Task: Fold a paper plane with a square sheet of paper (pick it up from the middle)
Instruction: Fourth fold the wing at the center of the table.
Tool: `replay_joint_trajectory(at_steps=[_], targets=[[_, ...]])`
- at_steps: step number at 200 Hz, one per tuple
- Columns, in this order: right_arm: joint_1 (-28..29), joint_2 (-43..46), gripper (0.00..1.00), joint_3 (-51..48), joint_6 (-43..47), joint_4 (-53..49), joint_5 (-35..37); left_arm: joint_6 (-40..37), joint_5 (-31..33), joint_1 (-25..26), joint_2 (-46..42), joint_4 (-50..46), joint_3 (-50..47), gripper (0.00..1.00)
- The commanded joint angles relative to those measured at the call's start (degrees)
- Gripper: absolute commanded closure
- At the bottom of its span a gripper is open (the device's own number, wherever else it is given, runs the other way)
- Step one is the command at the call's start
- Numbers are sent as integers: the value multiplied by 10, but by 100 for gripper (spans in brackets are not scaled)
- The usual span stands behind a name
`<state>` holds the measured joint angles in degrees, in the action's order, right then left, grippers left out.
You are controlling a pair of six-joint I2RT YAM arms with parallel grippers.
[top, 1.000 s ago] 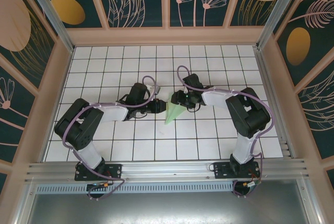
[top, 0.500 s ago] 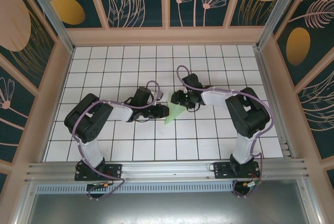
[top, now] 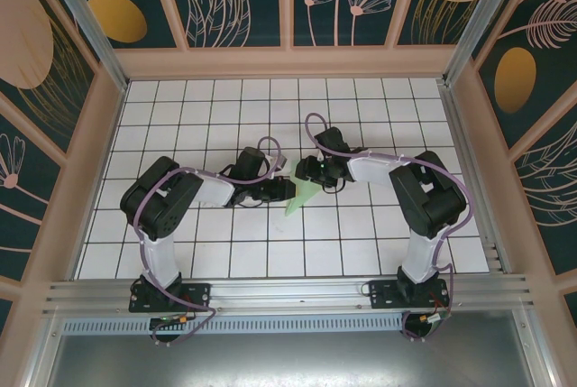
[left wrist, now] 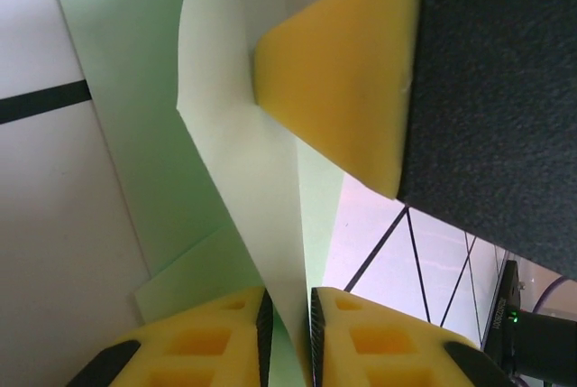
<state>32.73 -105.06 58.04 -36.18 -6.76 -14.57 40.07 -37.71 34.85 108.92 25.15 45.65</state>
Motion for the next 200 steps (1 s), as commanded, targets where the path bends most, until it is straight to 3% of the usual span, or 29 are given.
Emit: replay_joint_trajectory(at_steps=[1,51,123,153,200], targets=[[8,-40,45,-14,-6,-64,21,-19,-15,3,8,12,13,83],[9,-42,45,-15,-6,-65,22,-29,-15,3,5,11,12,82],[10,-46,45,-15,-7,-73,28,-45,33,0,-50,-45,-5,64],[10,-48,45,-13,-7,-75,29,-48,67,-1,-76,-70,-11,66],[11,-49,45,-12,-8,-76,29,-49,95,-1,-104,-73,-18,78]])
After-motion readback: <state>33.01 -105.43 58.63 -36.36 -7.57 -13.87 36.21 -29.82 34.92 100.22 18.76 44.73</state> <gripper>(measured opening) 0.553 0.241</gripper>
